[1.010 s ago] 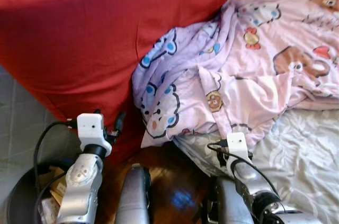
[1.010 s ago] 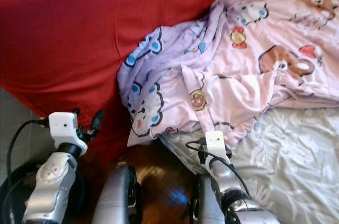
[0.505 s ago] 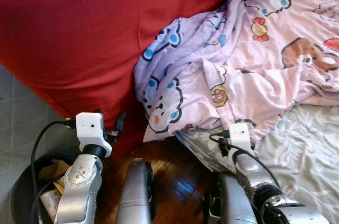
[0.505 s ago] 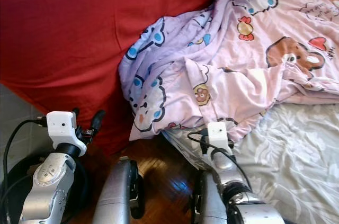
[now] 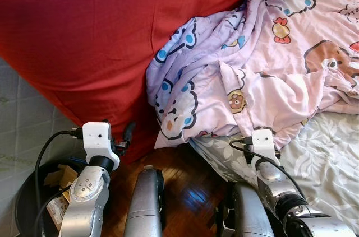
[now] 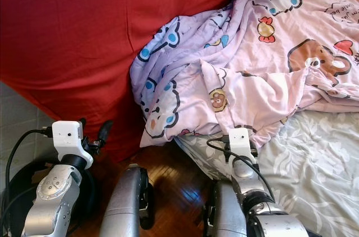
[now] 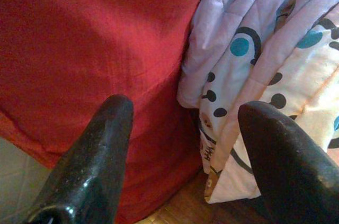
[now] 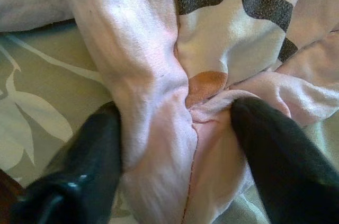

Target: Clean up the room

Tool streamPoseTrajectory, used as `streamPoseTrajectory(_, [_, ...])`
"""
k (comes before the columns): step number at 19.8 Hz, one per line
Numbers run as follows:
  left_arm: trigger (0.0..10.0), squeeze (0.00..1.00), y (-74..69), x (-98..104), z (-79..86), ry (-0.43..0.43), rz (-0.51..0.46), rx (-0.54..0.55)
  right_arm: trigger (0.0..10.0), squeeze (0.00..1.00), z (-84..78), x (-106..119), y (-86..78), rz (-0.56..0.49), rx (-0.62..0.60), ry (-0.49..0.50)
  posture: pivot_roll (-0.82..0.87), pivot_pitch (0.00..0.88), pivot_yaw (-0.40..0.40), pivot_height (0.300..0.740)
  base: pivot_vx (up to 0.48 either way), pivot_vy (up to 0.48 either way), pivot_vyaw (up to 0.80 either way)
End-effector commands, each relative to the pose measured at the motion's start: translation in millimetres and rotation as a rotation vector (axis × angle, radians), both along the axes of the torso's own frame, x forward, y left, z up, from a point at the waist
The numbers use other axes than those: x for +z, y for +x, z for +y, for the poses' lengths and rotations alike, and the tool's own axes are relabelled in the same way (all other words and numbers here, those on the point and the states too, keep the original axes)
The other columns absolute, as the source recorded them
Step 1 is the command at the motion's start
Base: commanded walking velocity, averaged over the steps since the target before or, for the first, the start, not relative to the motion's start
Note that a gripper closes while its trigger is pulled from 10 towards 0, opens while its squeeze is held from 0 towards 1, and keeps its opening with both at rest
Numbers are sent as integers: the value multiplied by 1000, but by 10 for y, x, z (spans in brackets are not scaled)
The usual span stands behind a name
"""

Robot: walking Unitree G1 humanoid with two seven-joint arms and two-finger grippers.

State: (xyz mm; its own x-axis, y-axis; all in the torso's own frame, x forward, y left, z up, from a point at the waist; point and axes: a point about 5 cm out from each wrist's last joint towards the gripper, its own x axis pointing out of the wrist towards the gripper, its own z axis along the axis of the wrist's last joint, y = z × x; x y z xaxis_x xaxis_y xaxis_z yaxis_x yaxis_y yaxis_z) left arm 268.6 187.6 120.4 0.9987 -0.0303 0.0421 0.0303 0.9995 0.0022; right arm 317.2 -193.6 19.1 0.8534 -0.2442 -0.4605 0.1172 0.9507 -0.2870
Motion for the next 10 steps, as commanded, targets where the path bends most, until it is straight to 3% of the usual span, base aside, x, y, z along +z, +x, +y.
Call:
streamPoseTrajectory(1, [10000, 0, -38, -31, 38, 7, 17, 16, 0, 0, -38, -104, -95, 49, -20, 1, 171, 357, 84, 612, 0, 0, 0])
streamPoseTrajectory(10, [10000, 0, -43, -58, 48, 12, 28, 21, 0, 0, 20, -167, -145, 64, -27, 27, 177, 350, 82, 612, 0, 0, 0])
